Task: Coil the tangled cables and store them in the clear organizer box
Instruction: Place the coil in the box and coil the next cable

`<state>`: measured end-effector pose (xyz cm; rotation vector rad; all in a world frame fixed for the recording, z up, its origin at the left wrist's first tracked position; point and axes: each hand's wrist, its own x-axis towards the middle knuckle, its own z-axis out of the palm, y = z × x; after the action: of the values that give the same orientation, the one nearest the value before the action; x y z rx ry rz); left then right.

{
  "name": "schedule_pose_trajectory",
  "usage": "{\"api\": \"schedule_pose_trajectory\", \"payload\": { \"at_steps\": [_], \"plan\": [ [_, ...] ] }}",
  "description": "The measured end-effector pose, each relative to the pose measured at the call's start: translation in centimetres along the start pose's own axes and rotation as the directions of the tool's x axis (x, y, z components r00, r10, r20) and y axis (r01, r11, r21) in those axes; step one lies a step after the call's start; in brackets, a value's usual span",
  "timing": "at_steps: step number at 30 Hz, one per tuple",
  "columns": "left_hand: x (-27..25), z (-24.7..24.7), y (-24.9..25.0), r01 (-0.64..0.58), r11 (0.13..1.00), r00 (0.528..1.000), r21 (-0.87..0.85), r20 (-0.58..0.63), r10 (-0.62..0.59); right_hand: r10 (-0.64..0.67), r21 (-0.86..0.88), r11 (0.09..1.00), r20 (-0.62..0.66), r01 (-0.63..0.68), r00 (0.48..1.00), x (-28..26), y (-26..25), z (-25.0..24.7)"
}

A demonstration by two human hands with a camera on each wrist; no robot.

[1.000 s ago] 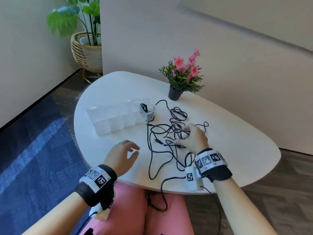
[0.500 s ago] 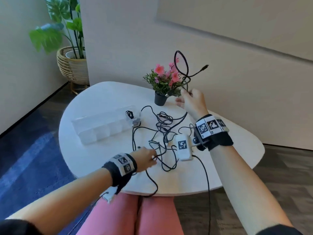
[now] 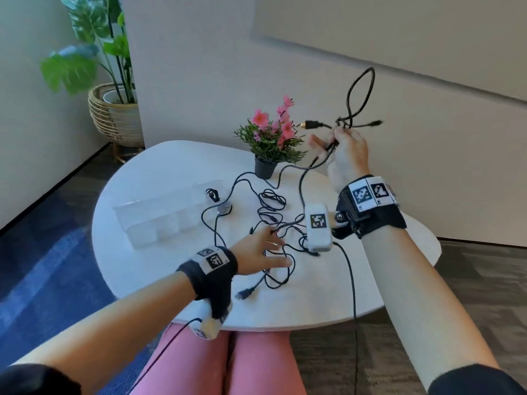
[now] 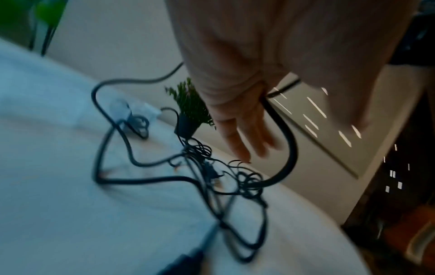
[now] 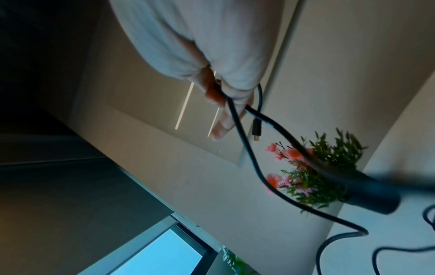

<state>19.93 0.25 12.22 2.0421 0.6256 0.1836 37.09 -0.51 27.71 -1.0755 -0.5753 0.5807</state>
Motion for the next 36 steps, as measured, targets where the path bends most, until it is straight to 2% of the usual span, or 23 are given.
{"api": "schedule_pose_trajectory", "payload": {
  "at_steps": [3, 6, 8, 9, 11, 12, 13, 14, 16, 18, 19, 20, 22, 23, 25, 26, 27, 28, 30, 31, 34, 36],
  "plan": [
    [0.4, -0.9, 1.1, -0.045, 0.975, 0.998, -0.217, -0.043, 0.037, -0.071, -0.048, 0.996, -0.029, 0.069, 0.997, 1.0, -0.3, -0.6],
    [0.0, -5.0, 2.0, -0.011, 0.95, 0.979, -0.311, -0.198, -0.053, 0.001, -0.312, 0.95, -0.048, -0.016, 0.999, 3.2, 0.4, -3.4],
    [-0.5, -8.1, 2.9, -0.036, 0.942, 0.938, -0.334, -0.335, -0.084, 0.089, -0.539, 0.835, -0.062, -0.109, 0.994, 3.9, 0.7, -4.8],
    [-0.6, -9.4, 3.4, -0.061, 0.937, 0.915, -0.345, -0.395, -0.086, 0.104, -0.629, 0.769, -0.049, -0.112, 0.993, 3.6, 0.8, -5.0],
    [-0.6, -11.5, 4.5, -0.116, 0.945, 0.873, -0.305, -0.486, -0.05, 0.061, -0.816, 0.578, 0.019, -0.02, 0.998, 2.9, 1.1, -5.1],
    [-0.4, -12.2, 4.9, -0.14, 0.958, 0.856, -0.249, -0.517, -0.009, 0.048, -0.848, 0.528, 0.09, 0.051, 0.995, 2.5, 1.4, -5.0],
    [-0.1, -12.7, 5.5, -0.151, 0.973, 0.842, -0.173, -0.538, 0.035, 0.038, -0.841, 0.529, 0.16, 0.116, 0.986, 1.8, 1.6, -4.7],
    [0.0, -13.1, 6.0, -0.149, 0.986, 0.828, -0.078, -0.555, 0.081, 0.041, -0.807, 0.558, 0.26, 0.194, 0.965, 0.7, 1.6, -4.0],
    [0.3, -13.4, 7.3, -0.147, 0.986, 0.794, 0.08, -0.584, 0.166, 0.113, -0.731, 0.614, 0.456, 0.299, 0.883, -1.0, 2.1, -2.3],
    [0.6, -13.5, 8.5, -0.196, 0.975, 0.772, 0.107, -0.597, 0.221, 0.218, -0.678, 0.66, 0.585, 0.323, 0.781, -2.4, 3.1, -0.7],
    [0.7, -13.7, 9.0, -0.232, 0.968, 0.759, 0.094, -0.605, 0.24, 0.243, -0.66, 0.674, 0.623, 0.332, 0.744, -2.7, 3.9, -0.3],
    [0.8, -13.9, 9.3, -0.273, 0.96, 0.74, 0.067, -0.623, 0.254, 0.251, -0.655, 0.677, 0.634, 0.336, 0.732, -2.8, 4.7, -0.1],
    [0.5, -14.8, 9.7, -0.341, 0.94, 0.674, -0.015, -0.7, 0.234, 0.222, -0.688, 0.631, 0.602, 0.358, 0.767, -2.1, 6.4, -0.5],
    [0.0, -15.5, 9.9, -0.372, 0.926, 0.623, -0.064, -0.757, 0.198, 0.221, -0.726, 0.581, 0.575, 0.367, 0.788, -1.7, 7.0, -1.0],
    [-1.3, -17.7, 9.9, -0.441, 0.887, 0.506, -0.138, -0.854, 0.119, 0.268, -0.825, 0.431, 0.504, 0.366, 0.821, -1.0, 7.6, -2.7],
    [-2.0, -19.0, 9.5, -0.464, 0.872, 0.462, -0.153, -0.882, 0.092, 0.289, -0.867, 0.354, 0.459, 0.351, 0.84, -0.5, 8.0, -3.8],
    [-2.8, -20.0, 9.1, -0.466, 0.873, 0.435, -0.141, -0.896, 0.088, 0.294, -0.895, 0.298, 0.418, 0.333, 0.86, 0.0, 8.3, -4.9],
    [-3.3, -20.8, 8.4, -0.452, 0.884, 0.426, -0.117, -0.899, 0.099, 0.29, -0.913, 0.266, 0.383, 0.31, 0.877, 0.4, 8.6, -5.9],
    [-4.0, -21.5, 7.0, -0.398, 0.915, 0.442, -0.067, -0.888, 0.128, 0.227, -0.938, 0.186, 0.33, 0.291, 0.916, 1.0, 8.7, -7.2],
    [-4.2, -21.6, 6.4, -0.376, 0.925, 0.435, -0.054, -0.892, 0.125, 0.169, -0.948, 0.122, 0.312, 0.294, 0.935, 1.1, 8.6, -7.6],
    [-4.8, -22.3, 5.2, -0.404, 0.913, 0.344, -0.053, -0.934, 0.098, -0.063, -0.959, -0.032, 0.283, 0.282, 0.957, 1.5, 7.9, -8.7],
    [-5.4, -23.1, 4.4, -0.416, 0.908, 0.283, -0.042, -0.955, 0.085, -0.118, -0.96, -0.108, 0.271, 0.259, 0.955, 1.8, 8.0, -9.2]
  ]
}}
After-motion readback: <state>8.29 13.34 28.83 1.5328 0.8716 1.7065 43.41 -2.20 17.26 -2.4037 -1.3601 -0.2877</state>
